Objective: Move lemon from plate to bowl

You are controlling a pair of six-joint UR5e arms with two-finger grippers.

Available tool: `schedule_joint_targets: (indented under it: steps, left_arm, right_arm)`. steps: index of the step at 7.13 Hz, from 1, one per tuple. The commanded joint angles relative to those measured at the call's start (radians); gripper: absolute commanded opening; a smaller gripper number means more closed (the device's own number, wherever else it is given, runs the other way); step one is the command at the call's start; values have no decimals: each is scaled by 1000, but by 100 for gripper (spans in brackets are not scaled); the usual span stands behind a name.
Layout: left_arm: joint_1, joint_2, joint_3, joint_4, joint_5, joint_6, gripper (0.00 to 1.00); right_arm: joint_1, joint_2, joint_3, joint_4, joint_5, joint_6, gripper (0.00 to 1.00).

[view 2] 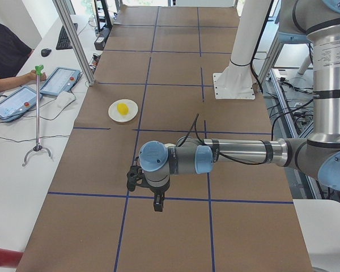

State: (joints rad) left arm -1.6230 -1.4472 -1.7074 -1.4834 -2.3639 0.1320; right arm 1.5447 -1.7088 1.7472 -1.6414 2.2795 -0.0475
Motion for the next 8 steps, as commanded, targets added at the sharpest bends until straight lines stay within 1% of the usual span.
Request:
schedule_joint_targets:
  steps: [1, 2, 5, 6, 8]
  left_arm:
    - [0, -4, -1, -2, 0, 3, 100]
    - [0, -18, -4, 0, -2, -2, 100]
    - [9, -131, -6, -5, -5, -8, 100]
    - [56, -159, -9, -2, -6, -20, 100]
    - [113, -258, -21, 0, -5, -20, 100]
  right_arm:
    - [0, 0, 0, 0, 0, 0, 100]
    - [0, 0, 0, 0, 0, 0, 100]
    - [0, 0, 0, 0, 0, 0, 100]
    - [0, 0, 0, 0, 0, 0, 100]
    - [0, 0, 0, 0, 0, 0, 100]
